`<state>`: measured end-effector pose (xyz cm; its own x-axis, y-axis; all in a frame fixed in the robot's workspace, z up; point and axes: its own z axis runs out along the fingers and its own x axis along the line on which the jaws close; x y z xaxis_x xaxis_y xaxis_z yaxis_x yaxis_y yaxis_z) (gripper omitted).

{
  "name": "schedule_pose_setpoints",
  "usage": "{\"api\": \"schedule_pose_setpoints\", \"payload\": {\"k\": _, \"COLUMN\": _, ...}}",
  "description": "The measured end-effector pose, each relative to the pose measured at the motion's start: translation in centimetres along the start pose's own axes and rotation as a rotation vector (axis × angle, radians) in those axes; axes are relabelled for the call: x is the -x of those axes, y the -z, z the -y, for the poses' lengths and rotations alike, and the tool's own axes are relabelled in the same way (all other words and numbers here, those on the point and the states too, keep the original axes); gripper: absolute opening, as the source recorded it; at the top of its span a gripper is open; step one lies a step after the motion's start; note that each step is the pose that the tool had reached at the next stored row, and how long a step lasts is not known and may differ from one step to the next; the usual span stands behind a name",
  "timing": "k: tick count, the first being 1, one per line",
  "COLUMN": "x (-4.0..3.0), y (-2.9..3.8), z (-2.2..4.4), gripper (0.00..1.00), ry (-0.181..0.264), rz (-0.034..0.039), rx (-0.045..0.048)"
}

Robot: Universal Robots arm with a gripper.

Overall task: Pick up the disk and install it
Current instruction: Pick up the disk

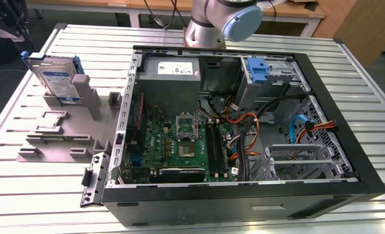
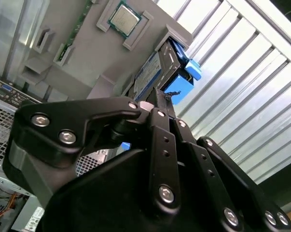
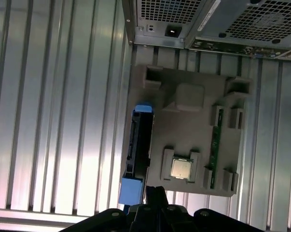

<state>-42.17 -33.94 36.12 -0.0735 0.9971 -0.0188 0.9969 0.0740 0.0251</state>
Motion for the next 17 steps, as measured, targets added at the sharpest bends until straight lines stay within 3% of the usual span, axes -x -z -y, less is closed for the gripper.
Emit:
{"api": "schedule_pose_setpoints", "payload": {"k": 3, "x": -0.08, "y": -0.09, "z": 0.04, "gripper": 0.11, "ry": -0.001, "rz": 0.0000, "rx": 0.0000}}
{"api": "schedule_pose_setpoints", "payload": {"k": 5, "x": -0.09, "y": -0.10, "z": 0.05, "gripper": 0.23, "ry": -0.002, "rz": 0.0001, "rx": -0.0001}}
{"api": "schedule_pose_setpoints", "payload": {"k": 8, "x": -0.10, "y": -0.10, "z": 0.06, "gripper": 0.29, "ry": -0.002, "rz": 0.0001, "rx": 0.0000}}
{"api": "schedule_pose_setpoints", "payload": {"k": 11, "x": -0.10, "y": -0.11, "z": 0.06, "gripper": 0.47, "ry": -0.004, "rz": 0.0001, "rx": 0.0000}}
{"api": "schedule_pose_setpoints", "payload": {"k": 12, "x": -0.10, "y": -0.14, "z": 0.07, "gripper": 0.47, "ry": -0.008, "rz": 0.0002, "rx": 0.0000}}
{"api": "schedule_pose_setpoints", "payload": {"k": 17, "x": -0.15, "y": -0.70, "z": 0.08, "gripper": 0.65, "ry": -0.061, "rz": 0.0015, "rx": -0.0008}}
